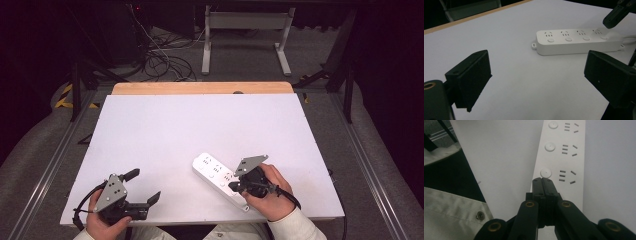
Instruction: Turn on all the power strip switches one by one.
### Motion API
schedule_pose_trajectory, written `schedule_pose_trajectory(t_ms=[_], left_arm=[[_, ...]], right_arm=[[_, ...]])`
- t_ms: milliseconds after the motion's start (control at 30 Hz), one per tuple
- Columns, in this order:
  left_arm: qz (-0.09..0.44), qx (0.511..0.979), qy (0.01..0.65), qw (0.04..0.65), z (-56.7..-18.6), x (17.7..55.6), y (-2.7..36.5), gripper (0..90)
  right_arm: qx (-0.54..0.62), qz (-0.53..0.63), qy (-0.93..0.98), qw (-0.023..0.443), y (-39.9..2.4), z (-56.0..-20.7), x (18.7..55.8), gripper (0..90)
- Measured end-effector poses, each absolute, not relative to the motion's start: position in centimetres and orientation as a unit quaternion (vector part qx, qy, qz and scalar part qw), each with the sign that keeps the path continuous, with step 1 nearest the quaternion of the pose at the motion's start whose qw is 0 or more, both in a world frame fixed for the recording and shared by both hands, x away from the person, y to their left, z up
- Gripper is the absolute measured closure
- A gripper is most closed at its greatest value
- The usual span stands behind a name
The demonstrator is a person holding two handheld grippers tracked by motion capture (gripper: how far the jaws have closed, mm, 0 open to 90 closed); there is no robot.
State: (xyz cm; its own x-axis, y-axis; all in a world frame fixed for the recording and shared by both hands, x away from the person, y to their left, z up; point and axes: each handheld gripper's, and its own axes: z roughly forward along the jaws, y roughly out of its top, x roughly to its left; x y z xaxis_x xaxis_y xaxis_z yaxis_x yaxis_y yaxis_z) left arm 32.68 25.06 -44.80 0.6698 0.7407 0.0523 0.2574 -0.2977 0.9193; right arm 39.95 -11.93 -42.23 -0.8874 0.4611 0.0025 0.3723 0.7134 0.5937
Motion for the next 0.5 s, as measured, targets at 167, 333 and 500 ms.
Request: schedule_pose_trajectory(t_ms=[167,333,500], left_arm=[[0.244,0.768,0.325,0.495,-44.8,32.68,25.06,7.4],[0.245,0.768,0.325,0.495,-44.8,32.68,25.06,7.5],[0.245,0.768,0.326,0.493,-44.81,32.69,25.06,7.5]], right_arm=[[0.239,0.278,0.929,0.059,-11.7,-42.54,40.18,90.0],[0.246,0.259,0.932,0.051,-11.51,-42.86,40.35,90.0],[0.246,0.248,0.936,0.048,-11.26,-43.14,40.47,90.0]])
